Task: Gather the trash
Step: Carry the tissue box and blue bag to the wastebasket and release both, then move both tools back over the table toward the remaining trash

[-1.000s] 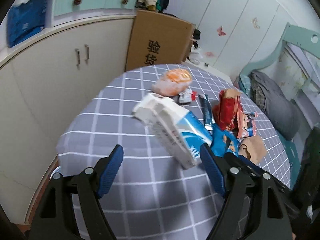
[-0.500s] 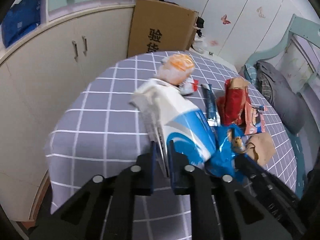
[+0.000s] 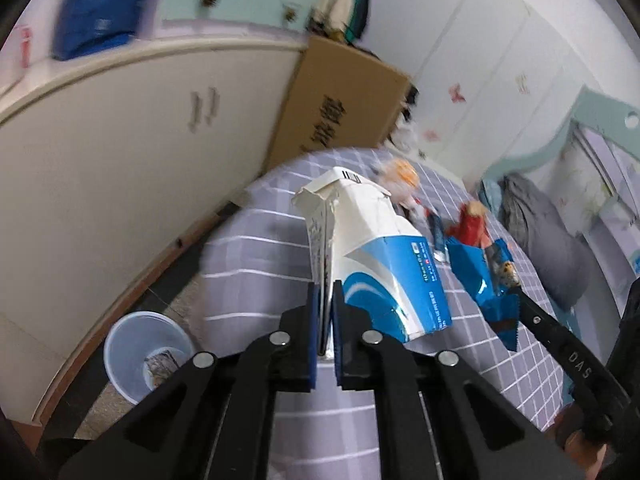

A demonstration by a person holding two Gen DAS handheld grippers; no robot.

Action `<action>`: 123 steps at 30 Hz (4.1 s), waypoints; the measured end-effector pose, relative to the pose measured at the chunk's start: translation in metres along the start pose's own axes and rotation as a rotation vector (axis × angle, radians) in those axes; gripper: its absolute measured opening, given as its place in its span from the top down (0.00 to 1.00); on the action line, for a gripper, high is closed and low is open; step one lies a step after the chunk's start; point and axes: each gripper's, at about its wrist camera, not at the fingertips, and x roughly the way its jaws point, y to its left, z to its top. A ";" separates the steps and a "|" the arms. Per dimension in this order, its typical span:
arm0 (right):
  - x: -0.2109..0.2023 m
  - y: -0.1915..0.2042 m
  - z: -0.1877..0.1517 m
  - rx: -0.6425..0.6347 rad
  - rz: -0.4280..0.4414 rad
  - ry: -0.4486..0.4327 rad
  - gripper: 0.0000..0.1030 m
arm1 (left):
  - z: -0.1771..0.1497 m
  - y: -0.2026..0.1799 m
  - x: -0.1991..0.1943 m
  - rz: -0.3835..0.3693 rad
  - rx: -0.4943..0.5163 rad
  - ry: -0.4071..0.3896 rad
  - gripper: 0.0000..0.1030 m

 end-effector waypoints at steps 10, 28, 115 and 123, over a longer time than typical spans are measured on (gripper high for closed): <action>0.040 0.146 -0.041 -0.214 0.187 0.107 0.90 | -0.023 0.139 -0.052 0.156 -0.205 -0.047 0.94; 0.216 0.255 -0.182 -0.414 0.166 0.449 0.90 | -0.098 0.321 0.028 0.443 -0.437 0.165 0.94; 0.010 0.172 -0.069 -0.221 0.217 0.066 0.34 | -0.030 0.106 -0.090 0.322 -0.059 -0.149 0.28; -0.013 0.059 -0.030 -0.097 0.044 0.001 0.33 | -0.017 -0.006 -0.040 0.141 0.131 -0.042 0.28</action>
